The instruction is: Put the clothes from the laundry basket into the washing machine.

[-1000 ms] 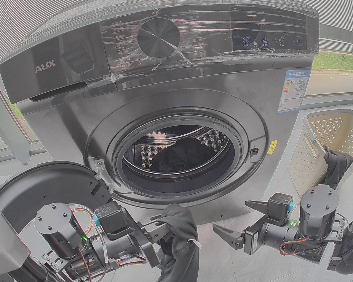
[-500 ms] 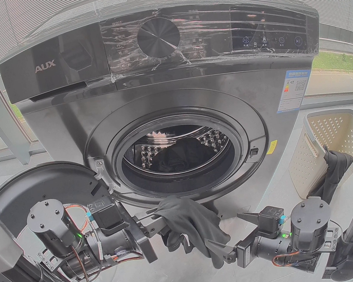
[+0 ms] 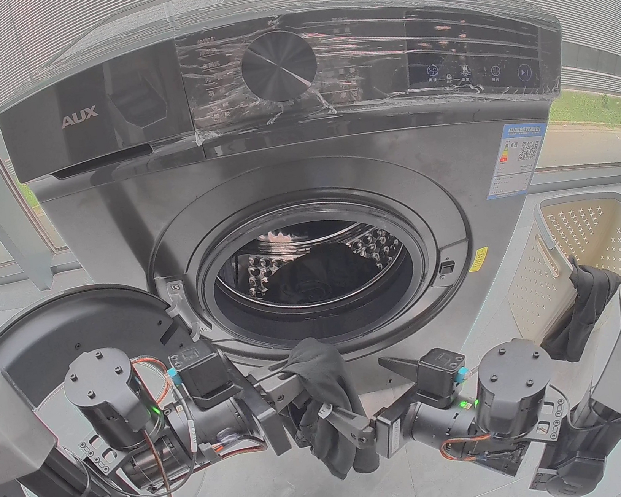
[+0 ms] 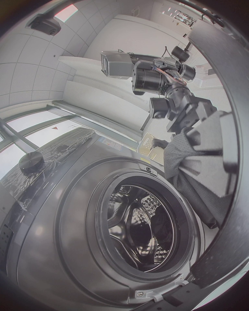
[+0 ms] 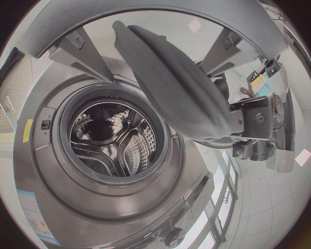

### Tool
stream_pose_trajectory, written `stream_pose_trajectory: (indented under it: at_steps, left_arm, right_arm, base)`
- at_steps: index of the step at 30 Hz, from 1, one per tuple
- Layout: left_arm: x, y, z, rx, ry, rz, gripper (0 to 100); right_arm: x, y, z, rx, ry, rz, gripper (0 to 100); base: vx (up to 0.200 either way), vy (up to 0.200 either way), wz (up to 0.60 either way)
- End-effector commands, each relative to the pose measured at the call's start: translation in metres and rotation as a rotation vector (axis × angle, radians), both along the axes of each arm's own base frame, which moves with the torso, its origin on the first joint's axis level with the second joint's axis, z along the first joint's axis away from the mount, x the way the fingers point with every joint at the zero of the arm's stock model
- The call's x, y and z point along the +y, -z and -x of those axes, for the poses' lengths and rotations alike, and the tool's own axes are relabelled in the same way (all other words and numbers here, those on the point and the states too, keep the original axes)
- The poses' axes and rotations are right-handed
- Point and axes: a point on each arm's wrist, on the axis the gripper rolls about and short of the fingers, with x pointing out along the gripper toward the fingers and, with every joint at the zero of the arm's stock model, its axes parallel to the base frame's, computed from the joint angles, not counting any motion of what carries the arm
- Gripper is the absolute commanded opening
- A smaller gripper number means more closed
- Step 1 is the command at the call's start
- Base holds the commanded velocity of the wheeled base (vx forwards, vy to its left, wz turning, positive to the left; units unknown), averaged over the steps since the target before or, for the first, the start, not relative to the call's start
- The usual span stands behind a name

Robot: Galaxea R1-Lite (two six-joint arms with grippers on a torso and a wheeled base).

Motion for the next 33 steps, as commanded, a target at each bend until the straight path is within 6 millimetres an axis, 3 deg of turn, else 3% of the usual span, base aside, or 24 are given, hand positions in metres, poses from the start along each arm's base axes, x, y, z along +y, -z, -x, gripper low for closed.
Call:
stream_pose_trajectory:
  at_steps: [1, 15, 23, 28, 33]
  left_arm:
    - [-0.002, 0.001, 0.001, 0.003, 0.008, -0.002, 0]
    - [0.002, 0.001, 0.003, 0.004, -0.002, -0.007, 0]
    - [0.002, 0.001, 0.002, 0.002, -0.002, -0.007, 0]
    - [0.000, 0.001, 0.004, 0.001, 0.007, -0.006, 0]
    - [-0.001, 0.002, 0.004, 0.007, 0.011, -0.010, 0]
  right_arm:
    - [0.007, 0.012, -0.011, 0.006, 0.013, 0.015, 100]
    - [-0.011, 0.017, -0.020, 0.022, 0.078, 0.054, 100]
    - [-0.026, 0.031, -0.018, 0.078, 0.109, 0.115, 100]
    - [-0.023, 0.031, -0.021, 0.071, 0.107, 0.109, 100]
    - [-0.008, 0.019, -0.027, 0.016, 0.083, 0.048, 100]
  base:
    - [0.000, 0.000, 0.00]
    - [0.000, 0.000, 0.00]
    - [0.000, 0.000, 0.00]
    - [0.000, 0.000, 0.00]
    - [0.000, 0.000, 0.00]
